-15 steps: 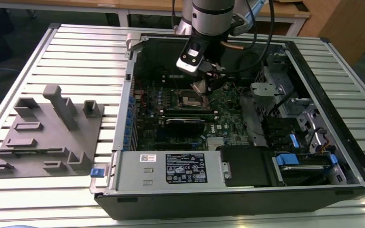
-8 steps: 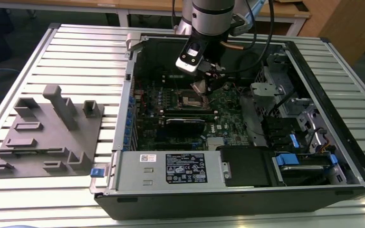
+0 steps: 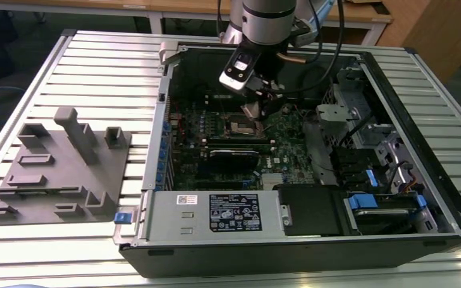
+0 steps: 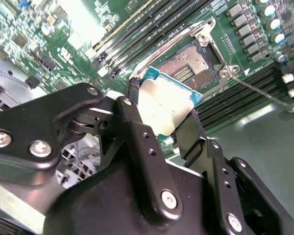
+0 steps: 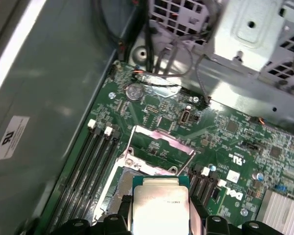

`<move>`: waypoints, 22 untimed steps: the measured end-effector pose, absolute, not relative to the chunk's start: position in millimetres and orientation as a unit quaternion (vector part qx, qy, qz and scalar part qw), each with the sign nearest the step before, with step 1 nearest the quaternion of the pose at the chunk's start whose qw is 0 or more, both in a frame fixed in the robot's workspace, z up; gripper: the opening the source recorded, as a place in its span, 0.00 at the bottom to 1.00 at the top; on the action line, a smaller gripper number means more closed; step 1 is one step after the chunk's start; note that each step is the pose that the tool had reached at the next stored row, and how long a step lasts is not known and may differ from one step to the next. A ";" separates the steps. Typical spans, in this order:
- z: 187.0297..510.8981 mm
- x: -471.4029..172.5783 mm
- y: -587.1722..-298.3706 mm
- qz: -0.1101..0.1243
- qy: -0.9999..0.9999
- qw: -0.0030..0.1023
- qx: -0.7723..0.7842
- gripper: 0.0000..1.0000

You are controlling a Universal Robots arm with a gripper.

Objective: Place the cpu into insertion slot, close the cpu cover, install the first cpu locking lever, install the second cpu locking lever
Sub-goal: 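Place the cpu into insertion slot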

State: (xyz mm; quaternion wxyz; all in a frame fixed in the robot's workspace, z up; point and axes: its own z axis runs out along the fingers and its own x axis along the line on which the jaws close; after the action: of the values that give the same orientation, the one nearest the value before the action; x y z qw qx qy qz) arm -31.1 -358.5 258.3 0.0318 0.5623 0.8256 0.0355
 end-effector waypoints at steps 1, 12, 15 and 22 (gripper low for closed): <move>258.1 -31.1 -358.5 0.035 0.821 0.032 0.570 0.54; 257.6 -36.4 -358.5 0.034 0.791 0.034 0.610 0.54; 257.6 -38.3 -358.5 0.033 0.789 0.034 0.613 0.54; 257.6 -41.0 -358.5 0.033 0.785 0.034 0.617 0.54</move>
State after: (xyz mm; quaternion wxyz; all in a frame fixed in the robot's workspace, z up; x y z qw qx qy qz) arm -41.0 -358.5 257.6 0.0341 0.6173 0.7853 0.0332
